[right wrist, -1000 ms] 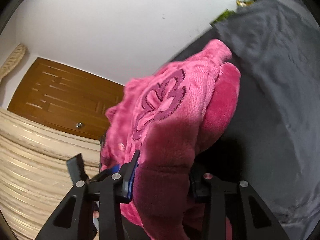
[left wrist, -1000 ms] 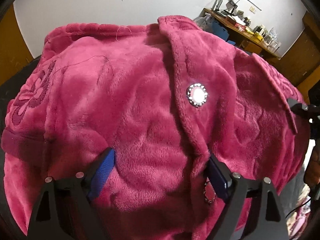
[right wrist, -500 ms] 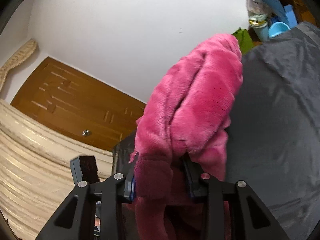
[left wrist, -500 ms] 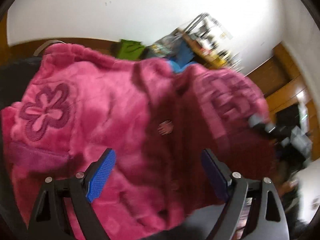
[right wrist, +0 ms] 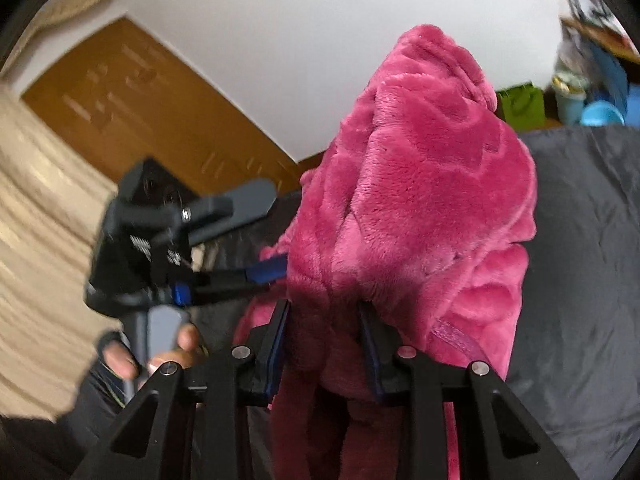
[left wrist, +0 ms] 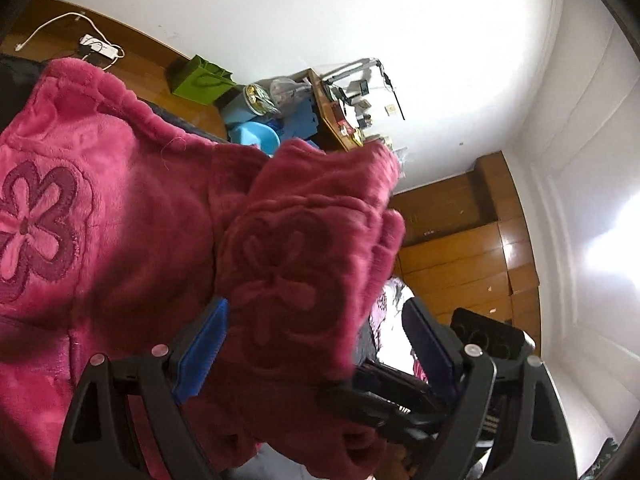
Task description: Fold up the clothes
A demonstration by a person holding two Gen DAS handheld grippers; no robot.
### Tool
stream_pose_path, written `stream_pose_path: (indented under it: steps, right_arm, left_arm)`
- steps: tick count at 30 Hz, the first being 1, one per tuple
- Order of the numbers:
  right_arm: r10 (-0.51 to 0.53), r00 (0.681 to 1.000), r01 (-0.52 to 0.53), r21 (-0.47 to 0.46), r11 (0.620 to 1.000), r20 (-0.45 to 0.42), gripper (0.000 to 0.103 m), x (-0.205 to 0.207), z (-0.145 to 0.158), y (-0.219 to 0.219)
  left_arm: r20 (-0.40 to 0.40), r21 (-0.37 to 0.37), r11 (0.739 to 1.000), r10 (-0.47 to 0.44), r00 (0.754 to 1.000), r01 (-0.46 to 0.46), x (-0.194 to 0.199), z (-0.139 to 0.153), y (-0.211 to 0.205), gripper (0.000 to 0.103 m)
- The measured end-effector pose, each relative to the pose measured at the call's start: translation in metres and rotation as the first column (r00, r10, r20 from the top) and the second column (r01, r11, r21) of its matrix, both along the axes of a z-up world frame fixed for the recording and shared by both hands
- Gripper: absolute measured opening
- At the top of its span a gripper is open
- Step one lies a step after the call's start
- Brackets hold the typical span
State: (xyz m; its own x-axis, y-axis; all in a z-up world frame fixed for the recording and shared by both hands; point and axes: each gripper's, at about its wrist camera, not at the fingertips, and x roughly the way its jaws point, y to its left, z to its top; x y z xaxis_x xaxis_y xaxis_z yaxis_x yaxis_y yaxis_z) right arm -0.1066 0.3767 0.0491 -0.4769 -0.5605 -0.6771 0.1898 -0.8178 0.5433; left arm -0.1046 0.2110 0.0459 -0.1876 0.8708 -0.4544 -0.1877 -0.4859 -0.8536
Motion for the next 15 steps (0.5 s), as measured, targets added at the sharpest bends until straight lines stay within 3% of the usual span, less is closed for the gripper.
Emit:
stream_pose_path:
  steps: [7,12,15]
  right_arm:
    - [0.038,0.999,-0.038,-0.001,0.999,-0.012,0.036,0.001,-0.021,0.004]
    - [0.043,0.999,-0.043,-0.017,0.999,-0.016,0.043,0.007,-0.036,0.009]
    - [0.046,0.999,-0.046,-0.019,0.999,-0.027,0.043,0.012,-0.044,0.012]
  left_arm:
    - [-0.004,-0.076,0.995,-0.072,0.997,0.072,0.007,0.008,0.002,0.091]
    - [-0.005,-0.231,0.965,-0.131,0.991,0.126,0.010,0.004,0.028,0.092]
    - [0.033,-0.280,0.953,-0.116,0.993,0.120,0.007,-0.004,0.034,0.092]
